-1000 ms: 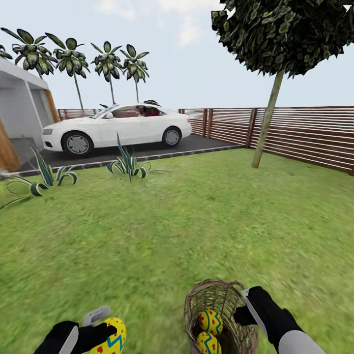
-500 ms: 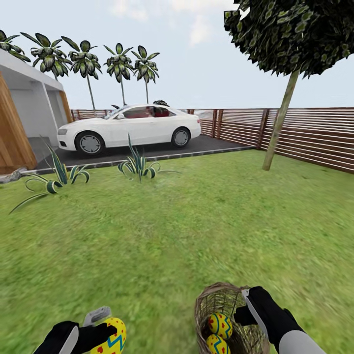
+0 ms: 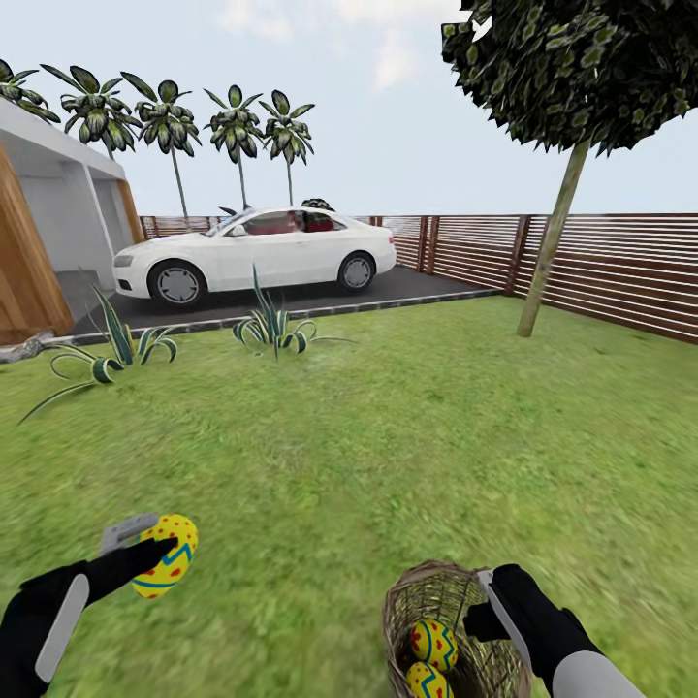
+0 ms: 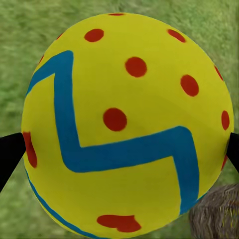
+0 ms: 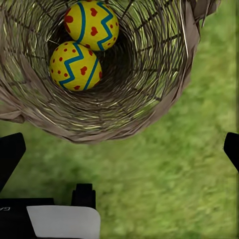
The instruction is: Take the three Easter eggs out of the wicker basket on the lawn in the garden, then place them on the lawn next to a single tree (choose any tree) so that all three eggs are next to the same tree and none are left in the basket.
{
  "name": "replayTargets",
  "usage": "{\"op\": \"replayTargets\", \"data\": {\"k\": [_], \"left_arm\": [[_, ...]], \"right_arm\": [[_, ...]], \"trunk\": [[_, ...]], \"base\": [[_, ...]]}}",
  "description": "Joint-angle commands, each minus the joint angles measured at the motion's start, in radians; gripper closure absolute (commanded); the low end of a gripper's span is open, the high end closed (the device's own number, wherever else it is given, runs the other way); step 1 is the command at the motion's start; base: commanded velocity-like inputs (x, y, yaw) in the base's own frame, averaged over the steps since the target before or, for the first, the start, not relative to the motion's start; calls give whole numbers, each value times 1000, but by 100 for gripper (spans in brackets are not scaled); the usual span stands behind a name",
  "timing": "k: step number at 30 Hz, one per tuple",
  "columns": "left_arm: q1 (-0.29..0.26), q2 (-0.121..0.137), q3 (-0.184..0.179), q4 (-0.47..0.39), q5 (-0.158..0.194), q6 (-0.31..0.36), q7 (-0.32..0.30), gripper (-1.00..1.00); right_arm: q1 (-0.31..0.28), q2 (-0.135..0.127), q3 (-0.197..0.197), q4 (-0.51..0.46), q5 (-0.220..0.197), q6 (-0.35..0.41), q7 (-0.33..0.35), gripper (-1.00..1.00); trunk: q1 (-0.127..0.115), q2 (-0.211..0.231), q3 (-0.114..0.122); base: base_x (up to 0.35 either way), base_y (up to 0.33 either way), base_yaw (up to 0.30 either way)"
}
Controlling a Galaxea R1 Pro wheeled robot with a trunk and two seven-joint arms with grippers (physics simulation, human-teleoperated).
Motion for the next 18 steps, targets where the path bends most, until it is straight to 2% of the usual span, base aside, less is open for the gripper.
{"op": "replayTargets", "data": {"k": [1, 5, 8, 14, 18], "left_arm": [[-1, -1, 1, 0, 1, 6, -4, 100], [-1, -3, -1, 1, 3, 6, -4, 100], [-1, -25, -2, 1, -2, 6, -4, 100], [-1, -49, -4, 24, -4, 6, -3, 100], [-1, -52, -4, 35, -5, 6, -3, 100]], "right_arm": [[-1, -1, 6, -1, 6, 5, 2, -100], [-1, -2, 6, -1, 6, 5, 2, -100], [-1, -1, 6, -1, 6, 5, 2, -100], [-1, -1, 6, -1, 6, 5, 2, -100], [-1, 0, 6, -1, 5, 5, 2, -100]], "trunk": [[0, -1, -1], [0, -1, -1], [0, -1, -1], [0, -1, -1], [0, -1, -1]], "base": [[0, 0, 0], [0, 0, 0], [0, 0, 0], [0, 0, 0], [0, 0, 0]]}}
